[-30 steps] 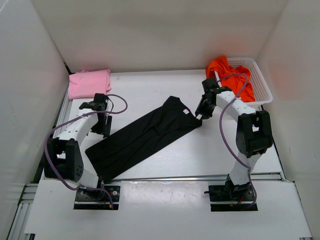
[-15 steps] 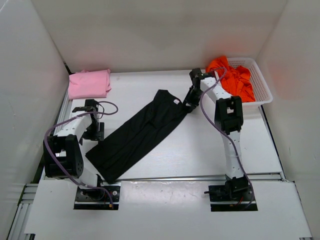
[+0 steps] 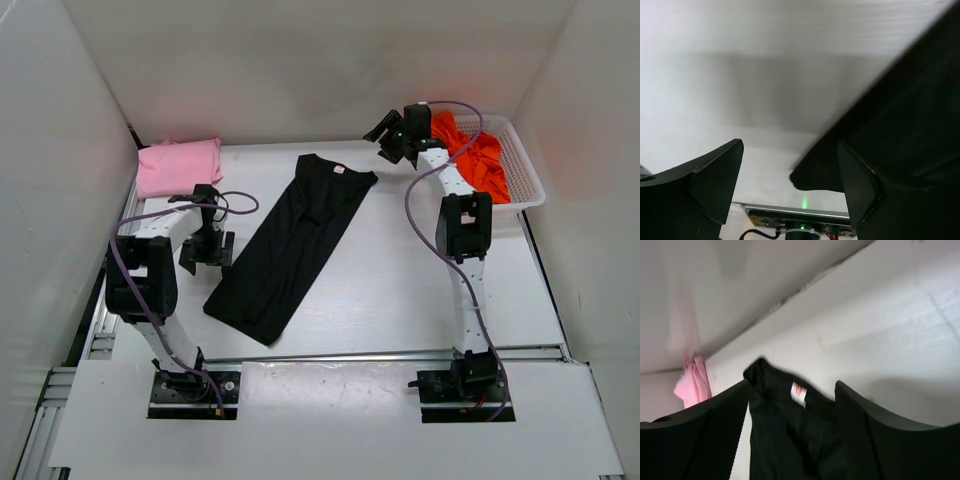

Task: Fold and stack the t-shirts
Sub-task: Rotate the tshirt 90 degrees

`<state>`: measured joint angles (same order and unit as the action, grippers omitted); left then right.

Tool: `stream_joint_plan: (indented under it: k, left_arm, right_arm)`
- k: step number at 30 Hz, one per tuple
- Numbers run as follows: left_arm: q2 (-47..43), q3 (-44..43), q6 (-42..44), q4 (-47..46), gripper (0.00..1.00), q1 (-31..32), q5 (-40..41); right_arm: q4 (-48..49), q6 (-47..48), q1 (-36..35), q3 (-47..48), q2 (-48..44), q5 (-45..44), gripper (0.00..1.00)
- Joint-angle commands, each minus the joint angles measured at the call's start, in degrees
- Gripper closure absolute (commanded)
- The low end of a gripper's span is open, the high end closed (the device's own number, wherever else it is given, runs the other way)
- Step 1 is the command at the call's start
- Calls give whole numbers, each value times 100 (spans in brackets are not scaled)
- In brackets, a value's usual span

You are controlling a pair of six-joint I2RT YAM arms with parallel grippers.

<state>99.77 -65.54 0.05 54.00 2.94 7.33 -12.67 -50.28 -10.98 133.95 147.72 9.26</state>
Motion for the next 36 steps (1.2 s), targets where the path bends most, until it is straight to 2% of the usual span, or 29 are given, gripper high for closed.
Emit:
stream_joint_plan:
  k: [1, 4, 5, 6, 8, 9, 13, 14, 16, 19, 21, 25, 29, 30, 32, 36]
  left_arm:
    - [-63, -231, -5, 49, 13, 66, -364]
    - [-343, -21, -5, -3, 11, -12, -224]
    - [-561, -20, -5, -3, 10, -126, -224]
    - [-703, 58, -5, -3, 10, -205, -224]
    - [-1010, 120, -5, -3, 10, -398, -224]
    - [-1368, 181, -5, -3, 9, -608, -224]
    - [-2284, 480, -5, -3, 6, -1040, -171]
    - [-2443, 533, -5, 66, 6, -1111, -119]
    - [-2970, 708, -5, 155, 6, -1242, -65]
    - [-3610, 884, -5, 295, 4, -1296, -13]
    - [-3832, 885, -5, 375, 4, -1366, -362]
    - [-4018, 762, -5, 427, 4, -1489, -311]
    - [-4018, 648, -5, 603, 5, -1489, -461]
    - [-4018, 648, -5, 603, 5, -1489, -461]
    - [-4166, 648, -5, 673, 5, -1489, -522]
    - [-4396, 648, -5, 621, 5, -1489, -645]
  right_arm:
    - [-4, 966, -150, -579, -1577, -64, 25]
    - [-1218, 1371, -290, -1798, -2710, -187, 27]
    - [-1395, 1372, -369, -2785, -3027, -240, 27]
    - [-1501, 1372, -543, -3343, -3674, -240, 27]
    - [-1502, 1320, -790, -4451, -4301, -292, 27]
    - [-1502, 1223, -1078, -5422, -4826, -293, 27]
    - [-924, 503, -2002, -6977, -5578, 172, 29]
    - [-852, 189, -2422, -7110, -5657, 173, 31]
    - [-599, -217, -2767, -7374, -5658, 348, 36]
    - [17, -1122, -3409, -7611, -5658, 770, 37]
    - [387, -1632, -3927, -7665, -5579, 771, 38]
    - [914, -2344, -4788, -7594, -5045, 577, 39]
    - [1239, -3354, -5089, -7445, -4446, 700, 42]
    - [1501, -3844, -5141, -7445, -4358, 700, 42]
    - [1679, -4103, -5387, -7506, -4182, 648, 42]
    - [1188, -4226, -5599, -7164, -3944, 287, 42]
